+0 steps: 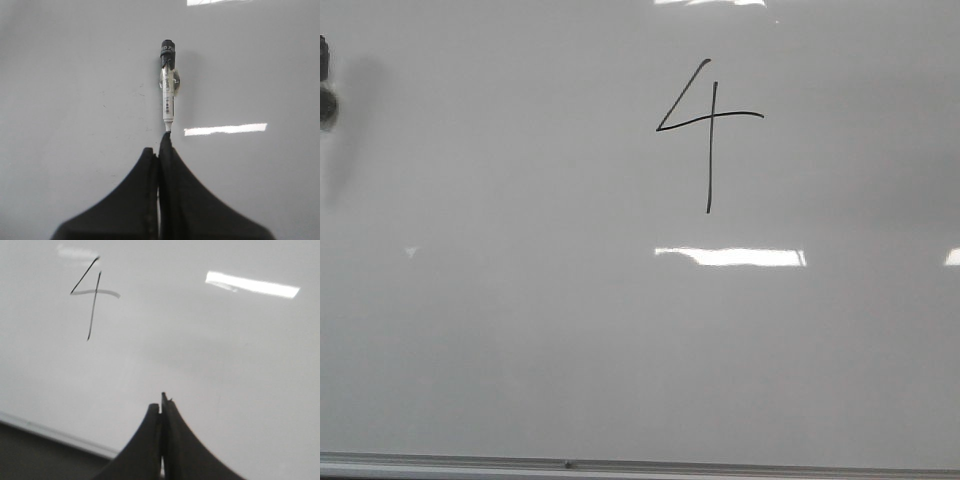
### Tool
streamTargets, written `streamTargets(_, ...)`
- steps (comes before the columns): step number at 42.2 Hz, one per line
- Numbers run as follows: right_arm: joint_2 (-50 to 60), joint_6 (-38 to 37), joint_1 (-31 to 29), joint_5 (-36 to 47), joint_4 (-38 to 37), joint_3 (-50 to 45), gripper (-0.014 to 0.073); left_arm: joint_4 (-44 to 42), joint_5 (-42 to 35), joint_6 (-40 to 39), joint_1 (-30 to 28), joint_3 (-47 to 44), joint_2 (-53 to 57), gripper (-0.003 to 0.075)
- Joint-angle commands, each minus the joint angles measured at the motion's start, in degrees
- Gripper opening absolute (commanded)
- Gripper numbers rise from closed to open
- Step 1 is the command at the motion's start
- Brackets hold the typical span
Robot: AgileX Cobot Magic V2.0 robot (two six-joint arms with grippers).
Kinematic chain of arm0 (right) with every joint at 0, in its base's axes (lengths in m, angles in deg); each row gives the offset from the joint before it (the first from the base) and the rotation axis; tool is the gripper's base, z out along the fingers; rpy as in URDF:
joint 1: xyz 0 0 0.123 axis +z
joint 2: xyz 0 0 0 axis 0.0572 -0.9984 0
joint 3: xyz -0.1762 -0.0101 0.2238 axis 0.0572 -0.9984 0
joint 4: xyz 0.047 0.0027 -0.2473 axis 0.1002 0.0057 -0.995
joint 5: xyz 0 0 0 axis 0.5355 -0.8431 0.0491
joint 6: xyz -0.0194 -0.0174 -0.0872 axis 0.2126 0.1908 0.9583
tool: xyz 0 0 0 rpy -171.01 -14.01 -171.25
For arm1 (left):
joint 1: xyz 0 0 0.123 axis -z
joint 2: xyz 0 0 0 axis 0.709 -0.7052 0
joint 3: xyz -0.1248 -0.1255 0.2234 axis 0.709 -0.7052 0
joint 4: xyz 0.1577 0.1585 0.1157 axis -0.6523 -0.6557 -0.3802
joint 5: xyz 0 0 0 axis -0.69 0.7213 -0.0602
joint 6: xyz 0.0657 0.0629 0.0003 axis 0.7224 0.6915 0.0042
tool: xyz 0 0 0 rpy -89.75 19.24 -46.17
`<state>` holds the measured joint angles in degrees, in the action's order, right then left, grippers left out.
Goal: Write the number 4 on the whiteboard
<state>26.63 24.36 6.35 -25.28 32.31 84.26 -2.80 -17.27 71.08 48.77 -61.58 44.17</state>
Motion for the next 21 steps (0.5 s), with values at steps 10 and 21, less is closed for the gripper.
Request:
streamTargets(10,15.28,0.21,-8.83,34.38,-0.61,-23.21,-0.0069,0.13,-5.20,-0.40,-0.12,-0.26,0.80,-0.0020)
streamTargets(21,18.75,0.21,-11.86,47.31,-0.61,-36.04,-0.0069,0.13,-5.20,-0.40,-0.12,-0.26,0.80,-0.0020)
